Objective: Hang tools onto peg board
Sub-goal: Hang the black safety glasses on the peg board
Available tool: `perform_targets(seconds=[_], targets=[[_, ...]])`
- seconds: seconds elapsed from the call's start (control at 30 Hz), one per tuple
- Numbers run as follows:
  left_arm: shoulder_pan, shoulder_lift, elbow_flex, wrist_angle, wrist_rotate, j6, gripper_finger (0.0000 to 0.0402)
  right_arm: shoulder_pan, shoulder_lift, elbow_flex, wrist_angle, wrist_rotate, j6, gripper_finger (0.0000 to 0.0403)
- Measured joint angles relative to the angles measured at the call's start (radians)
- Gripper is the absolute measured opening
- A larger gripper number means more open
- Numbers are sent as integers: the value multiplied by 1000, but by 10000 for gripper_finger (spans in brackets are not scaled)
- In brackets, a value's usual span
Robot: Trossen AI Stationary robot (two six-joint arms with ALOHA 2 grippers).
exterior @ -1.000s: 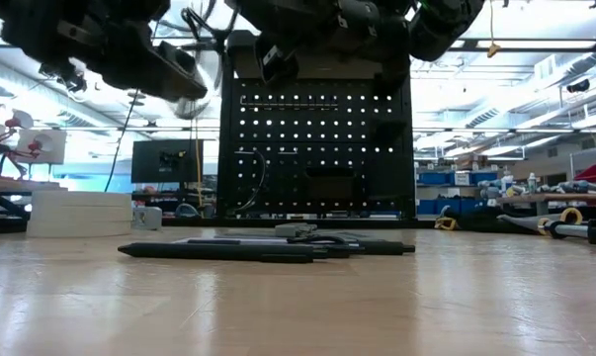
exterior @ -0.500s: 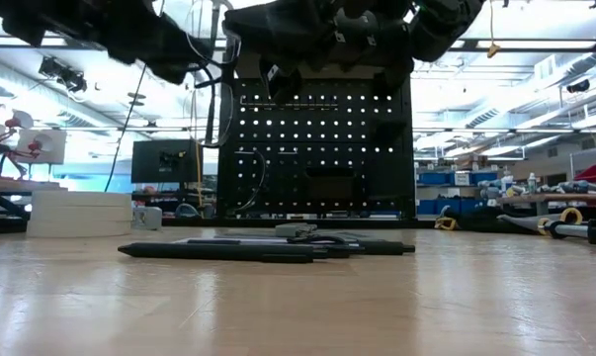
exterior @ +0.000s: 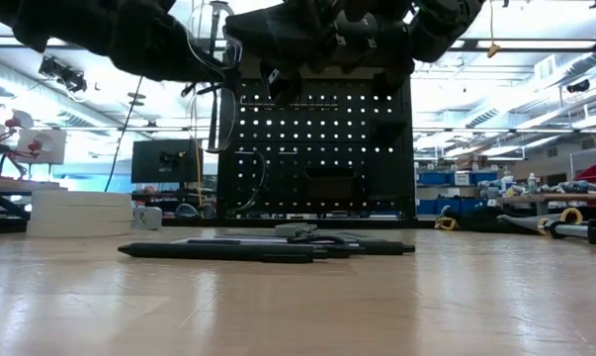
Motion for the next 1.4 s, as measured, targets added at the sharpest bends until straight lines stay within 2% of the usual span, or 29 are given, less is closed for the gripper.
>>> perform_targets(seconds=[0.13, 0.33, 0.47, 0.63, 0.8, 0.9, 1.0, 1.17, 1.4], targets=[[5, 0, 0, 27, -4, 30, 60, 0, 0, 0, -2, -1, 2, 33], [3, 0, 2, -28, -1, 51, 60, 0, 0, 0, -5, -1, 3, 31], [-18, -8, 63, -241, -16, 18, 60, -2, 0, 0, -35, 18, 11, 32], [-45, -9, 174, -550, -119, -62, 60, -11, 0, 0, -91, 67, 8, 33], [-49, -10, 222, -695, -135, -134, 60, -16, 0, 0, -95, 86, 2, 31], [-47, -9, 223, -682, -138, -145, 60, -15, 0, 0, -96, 87, 0, 33], [-38, -8, 214, -595, -132, -141, 54, -15, 0, 0, -95, 95, -3, 33], [-12, -7, 211, -546, -67, -142, 8, -15, 0, 0, -93, 103, -5, 32], [19, 36, 210, -433, -16, -111, 3, -14, 0, 0, -94, 102, -6, 30]])
